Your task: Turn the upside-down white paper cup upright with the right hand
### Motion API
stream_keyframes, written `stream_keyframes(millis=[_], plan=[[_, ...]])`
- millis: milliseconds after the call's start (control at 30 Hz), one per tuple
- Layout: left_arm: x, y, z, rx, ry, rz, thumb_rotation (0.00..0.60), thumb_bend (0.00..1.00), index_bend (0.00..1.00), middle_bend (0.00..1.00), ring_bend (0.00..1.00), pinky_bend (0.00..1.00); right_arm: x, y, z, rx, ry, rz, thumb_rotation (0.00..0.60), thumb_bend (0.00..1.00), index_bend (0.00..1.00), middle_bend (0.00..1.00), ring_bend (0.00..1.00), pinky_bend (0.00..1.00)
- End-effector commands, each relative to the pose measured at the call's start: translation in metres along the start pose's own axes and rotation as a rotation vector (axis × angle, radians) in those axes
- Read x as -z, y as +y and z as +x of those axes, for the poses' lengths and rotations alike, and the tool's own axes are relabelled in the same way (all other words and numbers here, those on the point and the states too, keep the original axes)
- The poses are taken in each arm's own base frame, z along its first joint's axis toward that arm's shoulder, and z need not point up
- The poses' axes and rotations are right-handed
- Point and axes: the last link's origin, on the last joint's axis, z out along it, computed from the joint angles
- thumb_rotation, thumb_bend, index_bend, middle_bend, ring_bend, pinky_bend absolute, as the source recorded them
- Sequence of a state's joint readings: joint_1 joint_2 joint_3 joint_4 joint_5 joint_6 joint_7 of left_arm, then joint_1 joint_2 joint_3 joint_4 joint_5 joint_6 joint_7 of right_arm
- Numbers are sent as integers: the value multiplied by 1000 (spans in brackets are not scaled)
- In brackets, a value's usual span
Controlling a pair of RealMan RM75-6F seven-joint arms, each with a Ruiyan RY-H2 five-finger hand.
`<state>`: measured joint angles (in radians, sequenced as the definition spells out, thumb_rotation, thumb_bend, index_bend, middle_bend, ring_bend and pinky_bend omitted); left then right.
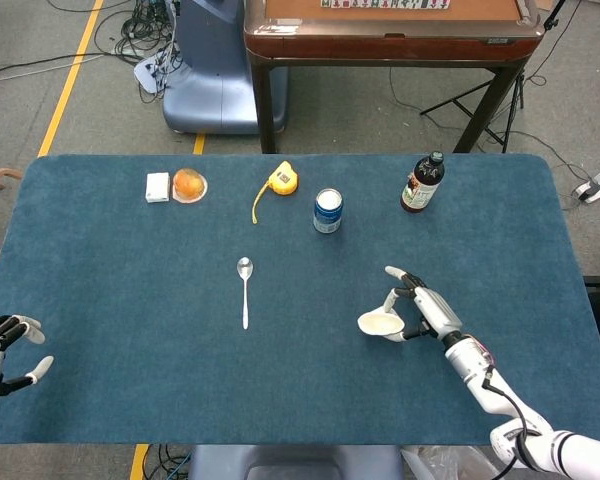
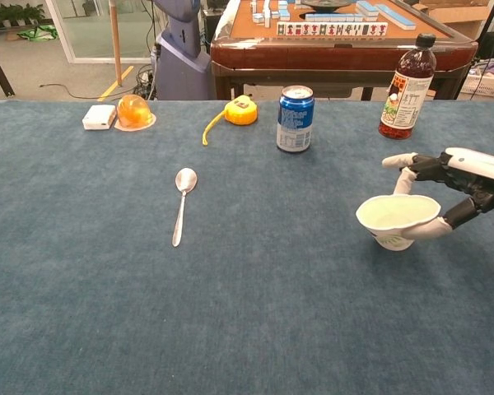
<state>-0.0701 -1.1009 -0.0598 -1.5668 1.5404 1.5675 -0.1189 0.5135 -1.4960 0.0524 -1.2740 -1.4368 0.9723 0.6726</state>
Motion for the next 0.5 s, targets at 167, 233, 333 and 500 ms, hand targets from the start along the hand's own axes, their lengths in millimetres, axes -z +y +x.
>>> stream_keyframes(millis=[167, 233, 333, 500], plan=[[0, 0, 0, 0, 1, 1, 600, 171, 540, 407, 299, 597, 1, 1, 2, 11, -1, 0, 600, 0, 442, 41, 0, 0], [0, 0, 0, -1, 0, 1, 600, 171, 541, 408, 299, 597, 2, 0, 3, 12, -1, 0, 600, 0, 414, 36, 0, 0], [0, 0, 0, -1, -1, 1, 600, 171, 540, 407, 299, 597, 2, 0, 6, 19, 6, 2, 600, 0, 378, 31, 0, 0], [0, 0, -1, -2, -2, 0, 600, 171, 541, 407, 299, 597, 4, -2, 10, 27, 14, 5, 600, 0, 338, 24, 0, 0]])
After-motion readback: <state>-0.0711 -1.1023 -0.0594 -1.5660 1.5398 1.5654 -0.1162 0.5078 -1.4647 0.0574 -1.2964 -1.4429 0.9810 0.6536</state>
